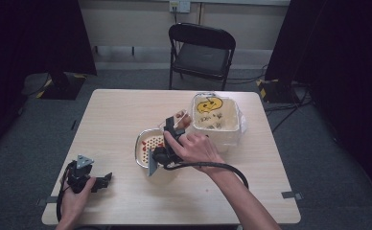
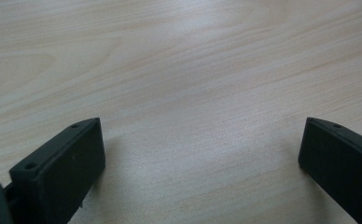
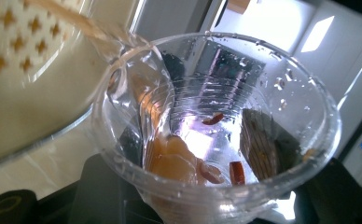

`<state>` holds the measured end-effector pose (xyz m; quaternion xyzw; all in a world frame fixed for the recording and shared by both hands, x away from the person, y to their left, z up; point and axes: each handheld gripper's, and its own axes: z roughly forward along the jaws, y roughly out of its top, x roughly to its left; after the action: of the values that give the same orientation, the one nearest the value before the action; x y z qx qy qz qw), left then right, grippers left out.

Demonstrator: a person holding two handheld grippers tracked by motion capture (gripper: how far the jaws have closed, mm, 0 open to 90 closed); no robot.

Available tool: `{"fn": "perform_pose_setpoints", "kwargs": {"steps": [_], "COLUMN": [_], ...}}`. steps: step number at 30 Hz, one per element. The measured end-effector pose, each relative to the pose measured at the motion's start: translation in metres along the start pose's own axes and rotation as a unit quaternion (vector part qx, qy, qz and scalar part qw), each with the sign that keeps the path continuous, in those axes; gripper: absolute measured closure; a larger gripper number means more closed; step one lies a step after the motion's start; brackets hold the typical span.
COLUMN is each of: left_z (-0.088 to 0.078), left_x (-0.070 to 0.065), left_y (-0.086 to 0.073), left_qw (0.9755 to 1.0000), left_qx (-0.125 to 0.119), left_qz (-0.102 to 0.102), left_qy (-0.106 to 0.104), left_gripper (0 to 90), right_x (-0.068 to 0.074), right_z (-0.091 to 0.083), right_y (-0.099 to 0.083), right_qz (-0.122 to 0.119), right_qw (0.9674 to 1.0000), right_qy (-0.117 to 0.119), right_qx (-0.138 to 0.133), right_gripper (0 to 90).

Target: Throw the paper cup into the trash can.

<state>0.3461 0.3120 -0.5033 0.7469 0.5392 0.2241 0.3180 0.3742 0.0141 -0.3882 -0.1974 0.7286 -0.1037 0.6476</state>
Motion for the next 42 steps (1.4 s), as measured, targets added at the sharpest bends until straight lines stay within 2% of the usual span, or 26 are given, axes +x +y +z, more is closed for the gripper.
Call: {"fn": "perform_pose_setpoints", "kwargs": {"steps": [2, 4, 7, 10, 12, 14, 15, 17, 19, 22, 24, 27, 29, 33, 37, 39, 42], "left_z": [0.0, 0.0, 0.0, 0.0, 0.0, 0.0, 0.0, 0.0, 0.0, 0.0, 0.0, 0.0, 0.0, 0.0, 0.0, 0.0, 0.0], "left_x": [0.0, 0.0, 0.0, 0.0, 0.0, 0.0, 0.0, 0.0, 0.0, 0.0, 0.0, 0.0, 0.0, 0.0, 0.0, 0.0, 0.0], "left_y": [0.0, 0.0, 0.0, 0.0, 0.0, 0.0, 0.0, 0.0, 0.0, 0.0, 0.0, 0.0, 0.0, 0.0, 0.0, 0.0, 0.0], "left_qw": [1.0, 1.0, 1.0, 1.0, 1.0, 1.0, 1.0, 1.0, 1.0, 1.0, 1.0, 1.0, 1.0, 1.0, 1.0, 1.0, 1.0], "left_qx": [0.0, 0.0, 0.0, 0.0, 0.0, 0.0, -0.001, 0.0, 0.0, 0.0, 0.0, 0.001, 0.0, 0.001, 0.001, 0.001, 0.0], "left_qz": [0.0, 0.0, 0.001, 0.0, 0.0, 0.0, -0.001, 0.0, 0.0, 0.0, 0.001, 0.004, 0.002, 0.002, 0.003, 0.002, 0.001], "left_qy": [0.0, -0.001, 0.0, 0.0, 0.0, 0.0, 0.0, 0.0, 0.0, 0.0, 0.0, 0.001, 0.001, 0.001, 0.001, 0.001, 0.001], "left_gripper": [0.0, 0.0, 0.0, 0.0, 0.0, 0.0, 0.0, 0.0, 0.0, 0.0, 0.0, 0.0, 0.0, 0.0, 0.0, 0.0, 0.0], "right_x": [-0.002, -0.008, -0.004, -0.002, -0.001, -0.003, -0.003, -0.006, -0.005, -0.006, -0.009, -0.011, -0.012, -0.012, -0.016, -0.019, -0.02], "right_z": [-0.002, -0.003, -0.006, -0.007, -0.008, -0.008, -0.008, -0.008, -0.008, -0.008, -0.008, -0.007, -0.006, -0.007, -0.008, -0.008, -0.009], "right_y": [-0.001, -0.002, 0.001, 0.003, 0.003, 0.003, 0.003, 0.002, 0.002, 0.003, 0.003, 0.004, 0.003, 0.001, -0.004, -0.006, -0.007], "right_qz": [-0.024, -0.019, -0.053, -0.069, -0.072, -0.088, -0.103, -0.11, -0.125, -0.146, -0.142, -0.157, -0.152, -0.166, -0.154, -0.155, -0.141], "right_qw": [0.9997, 0.9998, 0.9985, 0.9975, 0.9972, 0.9961, 0.9945, 0.9938, 0.9917, 0.9887, 0.9893, 0.9871, 0.9878, 0.9854, 0.9872, 0.9869, 0.9891], "right_qy": [-0.006, -0.003, -0.009, -0.015, -0.019, -0.011, -0.016, -0.012, -0.025, -0.028, -0.027, -0.026, -0.026, -0.03, -0.031, -0.032, -0.029], "right_qx": [0.005, -0.001, 0.005, -0.002, 0.004, 0.009, 0.01, 0.012, 0.016, 0.018, 0.018, 0.021, 0.022, 0.023, 0.029, 0.031, 0.03], "right_gripper": [46.5, 46.5, 46.6, 46.7, 46.8, 46.9, 46.9, 46.9, 46.9, 46.9, 46.9, 46.9, 47.0, 47.0, 47.0, 47.1, 47.1]}}
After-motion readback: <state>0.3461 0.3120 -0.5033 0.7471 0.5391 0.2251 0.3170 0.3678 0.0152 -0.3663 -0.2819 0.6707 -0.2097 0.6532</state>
